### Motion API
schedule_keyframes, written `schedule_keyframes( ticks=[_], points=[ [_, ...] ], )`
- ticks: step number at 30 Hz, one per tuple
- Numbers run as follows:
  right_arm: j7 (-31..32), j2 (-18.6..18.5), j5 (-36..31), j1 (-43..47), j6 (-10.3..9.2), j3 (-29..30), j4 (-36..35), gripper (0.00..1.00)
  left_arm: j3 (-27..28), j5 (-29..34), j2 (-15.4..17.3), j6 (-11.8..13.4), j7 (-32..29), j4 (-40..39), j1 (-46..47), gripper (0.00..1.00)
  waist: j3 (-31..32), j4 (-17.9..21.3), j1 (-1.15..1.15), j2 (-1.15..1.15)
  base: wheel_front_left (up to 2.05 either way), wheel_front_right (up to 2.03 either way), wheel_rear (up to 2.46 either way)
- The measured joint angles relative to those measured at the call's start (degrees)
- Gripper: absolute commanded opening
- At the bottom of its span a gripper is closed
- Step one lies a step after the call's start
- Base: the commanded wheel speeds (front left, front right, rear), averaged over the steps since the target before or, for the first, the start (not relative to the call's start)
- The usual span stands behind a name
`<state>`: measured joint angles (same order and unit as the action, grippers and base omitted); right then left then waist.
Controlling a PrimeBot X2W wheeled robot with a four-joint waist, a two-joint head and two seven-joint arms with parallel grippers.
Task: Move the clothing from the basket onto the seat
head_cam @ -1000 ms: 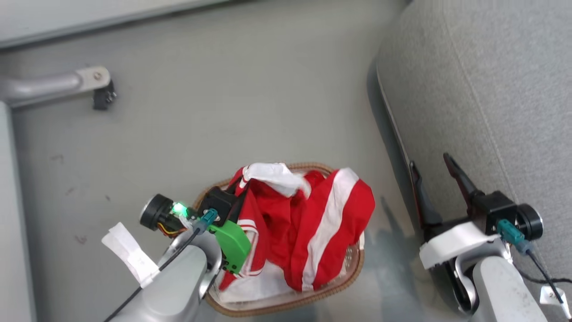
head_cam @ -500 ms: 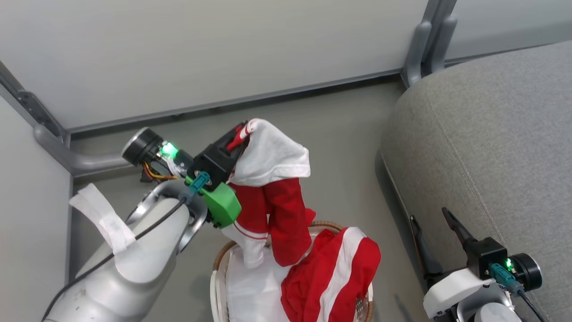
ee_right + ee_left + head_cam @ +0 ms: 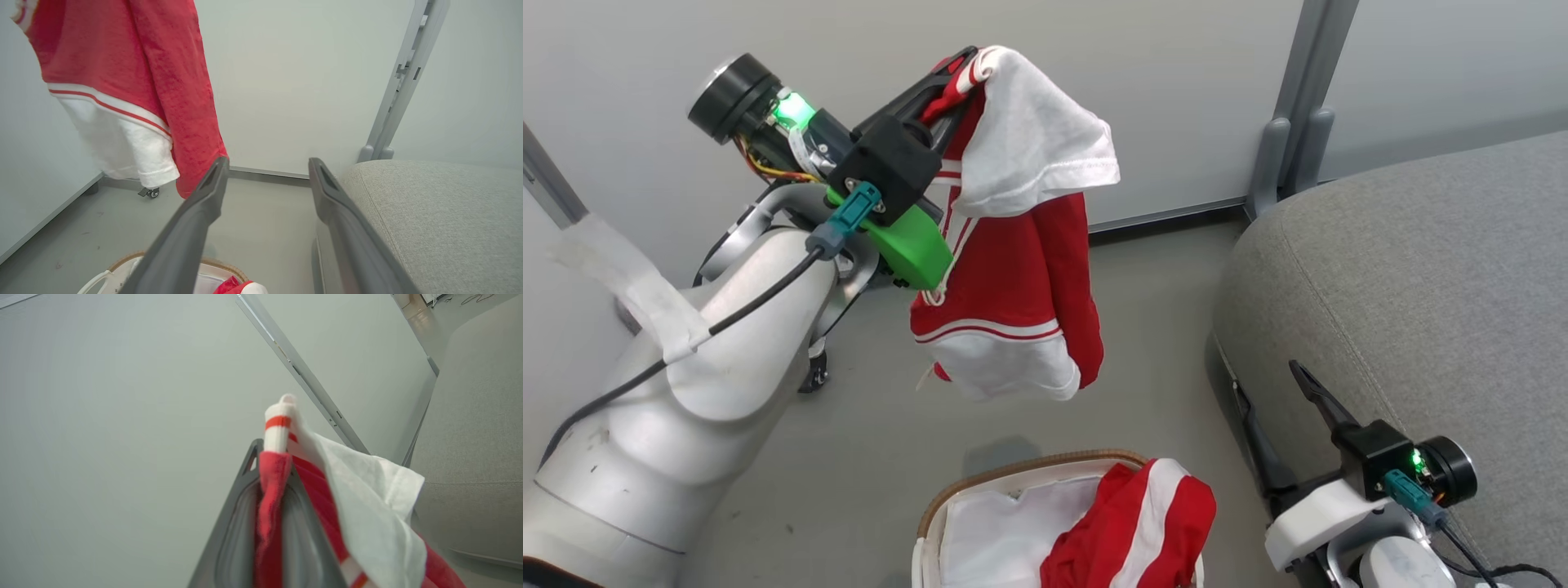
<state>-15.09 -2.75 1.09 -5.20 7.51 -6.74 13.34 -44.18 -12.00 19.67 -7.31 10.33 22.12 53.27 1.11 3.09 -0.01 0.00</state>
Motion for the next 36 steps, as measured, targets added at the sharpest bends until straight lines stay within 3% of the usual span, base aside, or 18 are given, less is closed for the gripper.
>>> schedule_keyframes(
  ticks=[14,33,34,35,36],
  points=[
    [0.0,0.0,-1.0,-8.4,0.0,-8.1,1.4,1.0,-4.0,-2.4,-1.2,-0.2,-0.3,-2.0,4.5,0.0,0.1,-1.0,0.0,0.0,0.0,0.0,0.0],
    [0.0,0.0,-2.3,-24.1,0.0,-13.8,17.4,1.0,-9.6,-4.8,-4.3,-0.2,-0.4,-7.5,8.6,0.0,-0.1,-5.8,0.0,0.0,0.0,0.0,0.0],
    [0.0,0.1,-2.3,-24.6,0.0,-14.0,18.2,0.91,-9.6,-5.0,-4.3,-0.2,-0.4,-7.5,8.6,0.0,-0.1,-5.9,0.0,0.0,0.0,0.0,0.0],
    [0.0,0.0,-2.2,-25.0,0.0,-14.1,19.0,0.4,-9.6,-5.1,-4.2,-0.2,-0.4,-7.6,8.6,0.0,-0.1,-6.0,0.0,0.0,0.0,0.0,0.0],
    [0.0,0.0,-2.1,-25.4,0.0,-14.1,19.4,0.18,-9.6,-5.2,-4.2,-0.2,-0.4,-7.6,8.5,0.0,0.0,-6.1,0.0,0.0,0.0,0.0,0.0]
  ],
)
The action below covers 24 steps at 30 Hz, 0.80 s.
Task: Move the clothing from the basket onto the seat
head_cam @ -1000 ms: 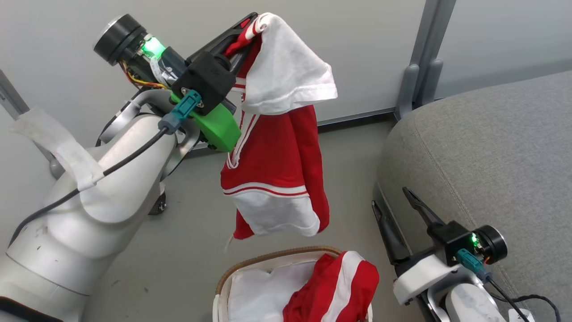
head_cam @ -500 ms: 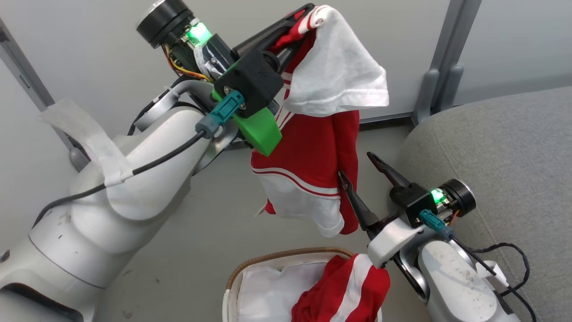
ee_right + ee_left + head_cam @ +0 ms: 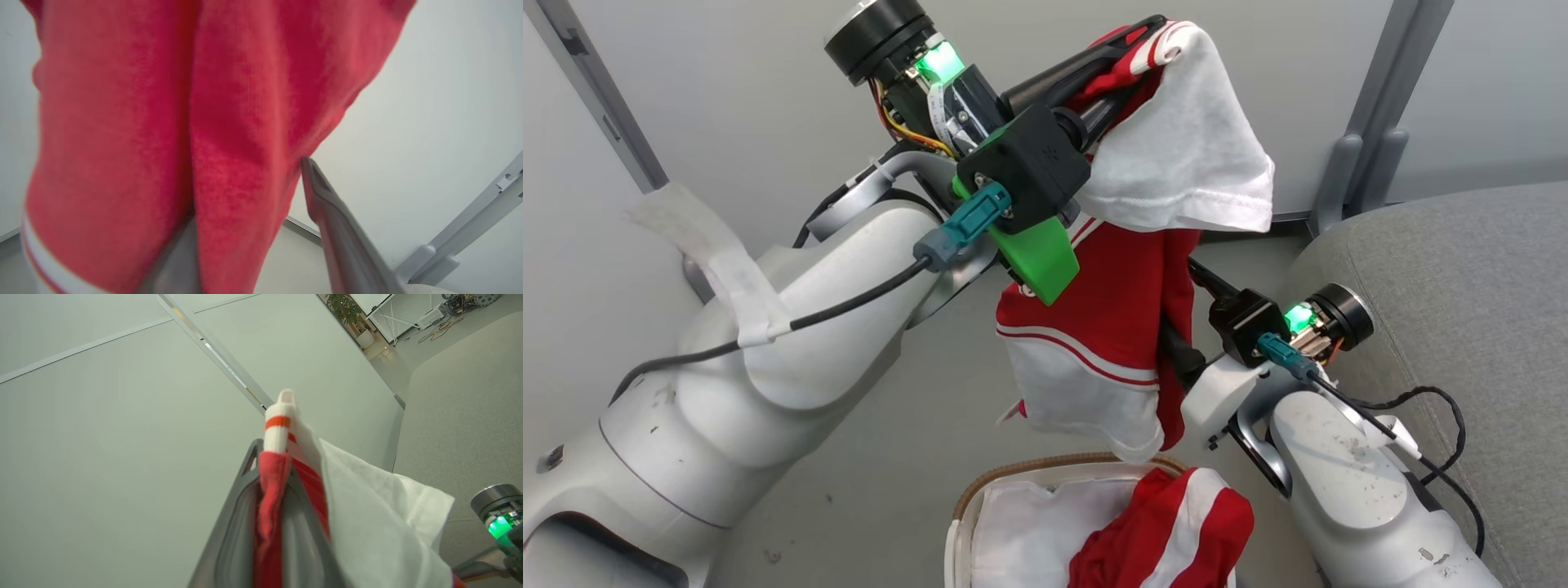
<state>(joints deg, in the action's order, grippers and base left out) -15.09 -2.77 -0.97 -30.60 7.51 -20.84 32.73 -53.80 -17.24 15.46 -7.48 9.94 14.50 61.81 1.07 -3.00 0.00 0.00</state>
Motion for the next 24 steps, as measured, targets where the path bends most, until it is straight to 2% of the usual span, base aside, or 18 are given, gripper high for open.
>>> schedule_keyframes(
  ticks=[1,6,13,15,16,18,24],
  points=[
    [0.0,0.0,0.0,-0.4,0.0,-0.1,0.4,0.0,0.0,-0.3,0.1,0.2,0.0,0.0,-0.1,0.0,0.0,-0.1,0.0,0.0,0.0,0.0,0.0],
    [0.0,0.0,0.0,-0.9,0.0,1.6,0.7,0.0,0.4,-1.5,1.2,1.1,0.2,0.3,-2.4,0.0,0.0,0.0,0.0,0.0,0.0,0.0,0.0],
    [0.0,0.0,-0.6,-0.5,0.0,4.2,-1.1,0.0,2.1,-5.3,2.4,4.0,1.7,2.1,-9.4,0.0,0.1,0.7,0.0,0.0,0.0,0.0,0.0],
    [0.0,0.0,-0.7,-0.3,0.0,5.3,-1.8,0.0,3.5,-7.3,2.2,5.6,2.9,2.5,-12.1,0.36,0.1,0.9,0.0,0.0,0.0,0.0,0.0],
    [0.0,0.0,-0.8,-0.2,0.0,6.0,-2.3,0.0,4.0,-8.0,2.0,6.3,3.3,2.7,-13.7,0.48,0.0,1.0,0.0,0.0,0.0,0.0,0.0],
    [0.0,0.0,-1.0,0.3,0.0,7.4,-3.4,0.0,4.5,-8.7,1.5,7.5,4.1,3.5,-17.1,0.99,0.0,1.1,0.0,0.0,0.0,0.0,0.0],
    [0.0,0.0,-1.2,1.1,0.01,10.6,-6.2,0.0,7.6,-13.0,-1.9,9.0,5.0,6.7,-27.8,1.0,-0.3,1.4,0.0,0.0,0.0,0.0,0.0]
  ],
)
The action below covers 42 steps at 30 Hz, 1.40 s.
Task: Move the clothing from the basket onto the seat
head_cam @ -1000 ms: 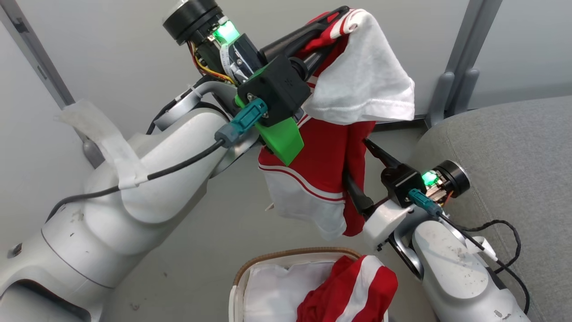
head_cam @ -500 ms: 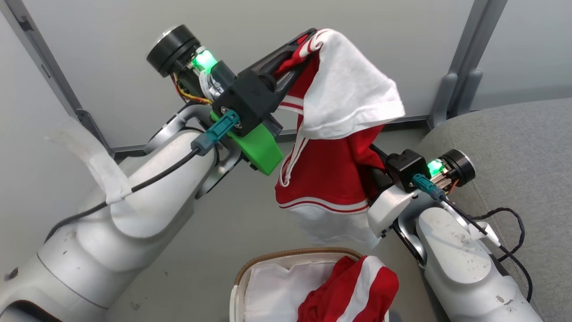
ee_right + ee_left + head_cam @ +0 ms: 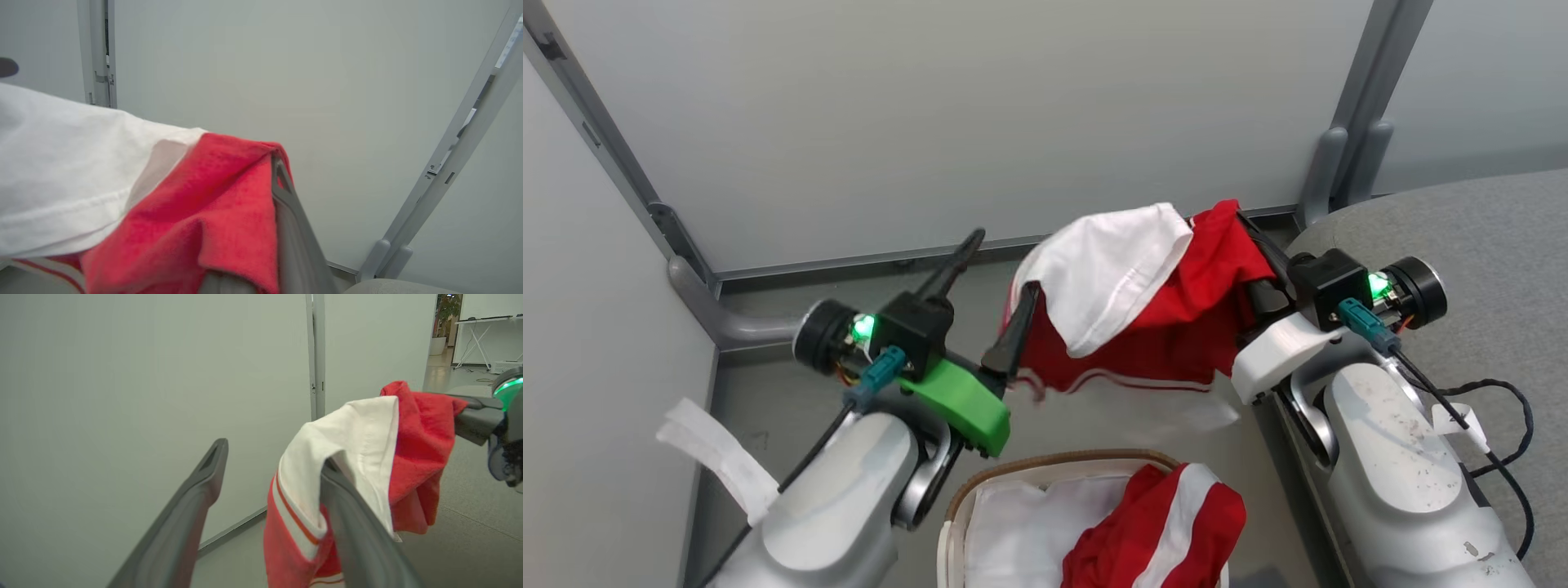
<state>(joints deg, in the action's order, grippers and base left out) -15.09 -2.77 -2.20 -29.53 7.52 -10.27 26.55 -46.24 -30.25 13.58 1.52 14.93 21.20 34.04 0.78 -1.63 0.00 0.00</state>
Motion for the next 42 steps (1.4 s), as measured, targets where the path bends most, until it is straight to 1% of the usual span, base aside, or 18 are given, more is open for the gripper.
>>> schedule_keyframes(
  ticks=[2,3,4,9,12,17,25,28,35,39,42],
  points=[
    [0.0,0.0,-0.3,0.3,0.0,0.7,-0.6,0.0,1.5,0.0,-1.4,0.0,0.0,0.2,-2.9,1.0,-0.2,0.1,0.0,0.0,0.0,0.0,0.0],
    [0.0,0.0,-0.3,0.4,0.0,1.5,-1.4,0.0,3.6,0.2,-2.7,0.0,0.1,0.4,-6.2,1.0,-0.3,0.4,0.0,0.0,0.0,0.0,0.0],
    [0.0,0.0,-0.3,0.4,0.0,2.1,-1.7,0.0,4.3,0.4,-3.3,-0.3,0.1,0.3,-7.5,1.0,-0.3,0.5,0.0,0.0,0.0,0.0,0.0],
    [0.0,0.0,-0.4,0.5,-0.01,4.4,-2.8,0.0,7.5,3.0,-6.0,-2.5,0.1,1.0,-14.1,1.0,-0.6,0.9,0.0,0.0,0.0,0.0,0.0],
    [0.0,0.0,-0.7,0.7,-0.01,5.3,-3.1,0.0,8.8,5.3,-6.9,-3.6,0.1,1.5,-16.7,1.0,-0.7,1.1,0.0,0.0,0.0,0.0,0.0],
    [0.0,0.0,-0.9,0.8,0.0,8.4,-4.0,0.0,11.6,8.1,-8.5,-4.5,0.2,1.4,-20.2,1.0,-0.8,1.4,0.0,0.0,0.0,0.0,0.0],
    [0.0,0.0,-1.9,1.0,-0.01,11.5,-5.0,0.0,12.9,11.9,-10.1,-6.3,0.2,1.7,-22.3,1.0,-0.9,1.9,0.0,0.0,0.0,0.0,0.0],
    [0.0,0.0,-1.9,1.1,-0.01,12.8,-5.2,0.0,13.3,12.6,-10.5,-6.6,0.2,1.5,-22.8,1.0,-0.9,2.4,0.0,0.0,0.0,0.0,0.0],
    [0.0,0.0,-2.0,1.0,0.0,13.9,-5.9,0.0,14.7,12.4,-10.6,-6.9,0.2,-0.2,-24.4,1.0,-1.5,5.5,0.0,0.0,0.0,0.0,0.0],
    [0.0,0.0,-1.8,0.5,0.0,14.7,-6.8,0.0,14.9,12.4,-10.7,-6.5,0.2,-1.4,-24.3,1.0,-2.2,8.6,0.0,0.0,0.0,0.0,0.0],
    [0.0,0.0,-1.8,0.4,0.0,14.2,-7.3,0.0,15.1,13.1,-10.7,-6.5,0.2,-1.9,-24.0,1.0,-3.0,11.3,0.0,0.0,0.0,0.0,0.0]
  ],
)
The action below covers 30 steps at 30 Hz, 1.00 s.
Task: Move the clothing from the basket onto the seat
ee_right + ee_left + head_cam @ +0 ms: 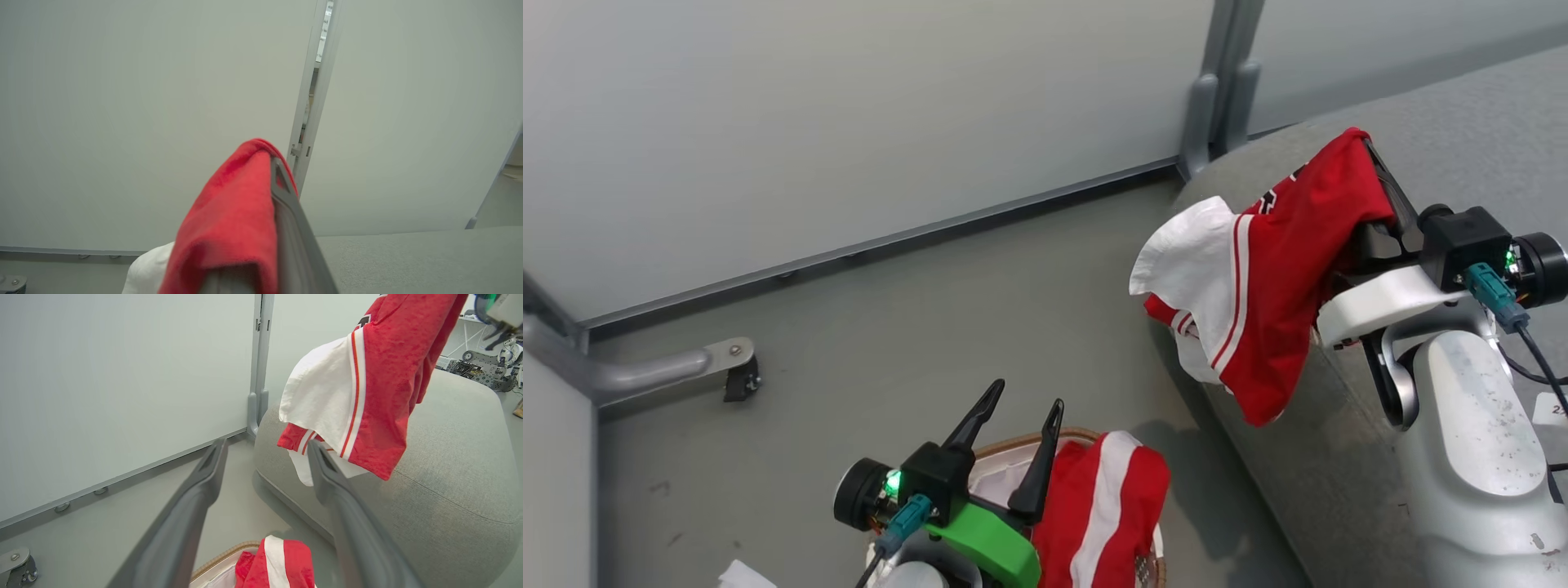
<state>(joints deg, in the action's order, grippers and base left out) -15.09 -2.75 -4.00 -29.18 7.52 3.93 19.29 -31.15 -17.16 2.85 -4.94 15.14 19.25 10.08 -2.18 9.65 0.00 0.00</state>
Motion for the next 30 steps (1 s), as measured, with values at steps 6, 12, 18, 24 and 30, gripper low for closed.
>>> schedule_keyframes(
  ticks=[6,12,18,24,30],
  points=[
    [0.0,-0.1,0.6,-0.1,0.01,0.2,-0.4,0.0,0.2,2.9,0.0,-0.1,0.0,0.2,1.6,1.0,-1.9,6.2,0.0,0.0,0.0,0.0,0.0],
    [0.0,-0.1,1.5,0.0,0.01,0.8,-0.7,0.0,0.7,3.8,-0.1,-0.6,0.0,0.6,2.8,1.0,-4.1,11.9,0.0,0.0,0.0,0.0,0.0],
    [0.0,-0.1,1.4,0.1,0.0,2.0,-0.3,0.0,0.7,4.8,-0.1,-1.1,0.0,1.1,3.5,1.0,-6.5,15.9,0.0,0.0,0.0,0.0,0.0],
    [0.0,-0.1,0.7,-0.7,0.01,3.7,0.2,0.0,-0.3,5.6,-0.1,-1.6,0.0,1.3,4.2,1.0,-9.5,17.0,0.0,0.0,0.0,0.0,0.0],
    [0.0,-0.2,-3.3,-7.9,0.01,8.2,1.5,0.0,-0.3,6.5,-0.1,-1.7,0.0,1.1,6.3,1.0,-12.8,15.8,0.01,0.0,0.0,0.0,0.0]
  ],
)
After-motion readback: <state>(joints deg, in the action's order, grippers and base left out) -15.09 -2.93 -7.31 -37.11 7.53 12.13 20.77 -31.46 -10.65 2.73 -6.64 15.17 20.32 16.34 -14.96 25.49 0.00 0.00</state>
